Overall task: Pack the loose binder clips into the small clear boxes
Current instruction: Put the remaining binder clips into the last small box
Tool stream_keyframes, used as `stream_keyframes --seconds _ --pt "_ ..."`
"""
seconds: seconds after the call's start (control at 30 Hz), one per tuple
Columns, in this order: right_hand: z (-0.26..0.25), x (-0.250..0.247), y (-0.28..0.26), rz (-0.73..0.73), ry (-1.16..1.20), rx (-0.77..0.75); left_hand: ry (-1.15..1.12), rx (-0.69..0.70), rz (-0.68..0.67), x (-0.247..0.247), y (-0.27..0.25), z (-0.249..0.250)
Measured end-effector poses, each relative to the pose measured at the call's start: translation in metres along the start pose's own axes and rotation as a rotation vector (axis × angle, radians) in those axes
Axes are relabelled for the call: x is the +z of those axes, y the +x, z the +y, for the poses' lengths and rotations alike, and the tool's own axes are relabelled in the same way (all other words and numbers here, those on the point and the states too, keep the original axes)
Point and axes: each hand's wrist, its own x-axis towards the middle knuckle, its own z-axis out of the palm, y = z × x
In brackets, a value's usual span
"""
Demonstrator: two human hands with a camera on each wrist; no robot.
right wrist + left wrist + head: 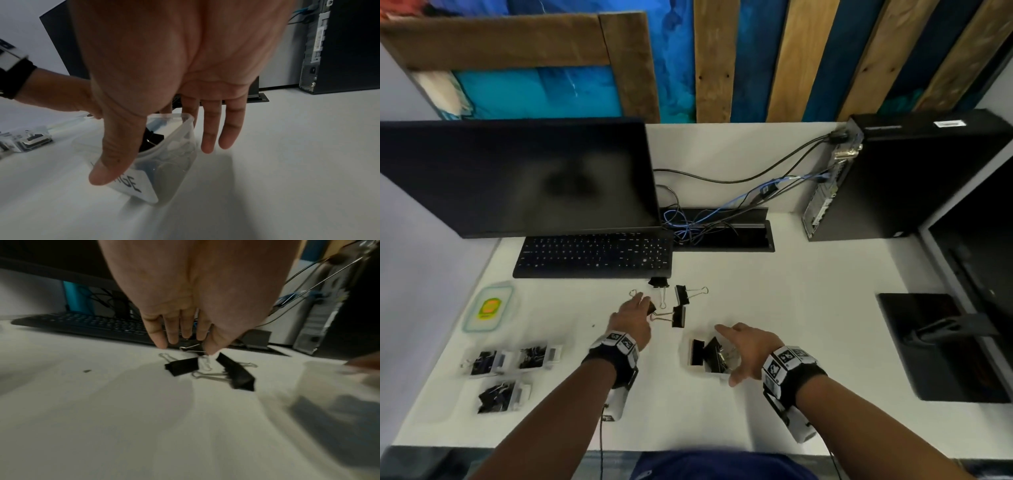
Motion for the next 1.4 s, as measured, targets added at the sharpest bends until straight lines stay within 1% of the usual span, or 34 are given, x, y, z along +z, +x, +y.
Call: stream_keyframes --seconds 0.07,0.17,0.3,0.43,0.53,0.6,0.7,0.8,0.87,0.93,1.0,1.1,1.17,1.23,1.27,1.33,1.4 --pt "0.002 -0.001 0.002 -0.004 0.006 0.001 0.086 -0.016 -0.073 0.003 0.001 -0.008" --pt "0.004 -0.001 0.003 -0.005 0.031 -0.013 0.142 0.019 -0.102 0.016 -0.001 -0.018" --pt "0.008 -0.001 0.005 -0.016 0.098 -0.019 0.149 0.043 -0.133 0.027 -0.007 -0.026" --pt "0.008 -0.001 0.006 -0.013 0.126 -0.017 0.096 0.081 -0.162 0.027 -0.013 -0.030" --pt "0.008 0.001 0.007 -0.007 0.138 -0.018 0.072 0.110 -0.134 0.023 -0.021 -0.030" --pt "0.009 0.002 0.007 -0.003 0.150 -0.018 -0.027 0.122 -0.081 0.015 -0.029 -0.024" --pt "0.010 0.004 0.008 0.007 0.173 -0.018 -0.254 0.148 -0.014 -0.009 -0.042 0.002" --pt "0.010 0.005 0.010 0.009 0.189 -0.020 -0.505 0.292 -0.031 -0.028 -0.052 0.037" --pt "0.008 0.005 0.010 0.005 0.197 -0.018 -0.589 0.380 -0.065 -0.029 -0.055 0.057" --pt "0.006 0.004 0.009 0.003 0.195 -0.026 -0.589 0.440 -0.089 -0.020 -0.056 0.070" --pt "0.005 0.004 0.007 0.007 0.189 -0.030 -0.534 0.455 -0.116 -0.008 -0.052 0.075" --pt "0.006 0.008 0.007 0.031 0.214 -0.033 -0.418 0.440 -0.128 0.002 -0.045 0.072" --pt "0.007 0.011 0.007 0.038 0.217 -0.037 -0.421 0.406 -0.091 0.002 -0.042 0.067" --pt "0.006 0.012 0.005 0.056 0.167 -0.046 -0.432 0.356 -0.053 0.001 -0.040 0.059" --pt "0.004 0.014 0.004 0.084 0.130 -0.046 -0.422 0.351 -0.046 0.001 -0.039 0.054" --pt "0.000 0.016 0.001 0.188 0.080 -0.042 -0.368 0.376 -0.057 0.002 -0.038 0.046" --pt "-0.004 0.017 0.001 0.302 0.048 -0.093 -0.323 0.393 -0.063 0.005 -0.040 0.042"
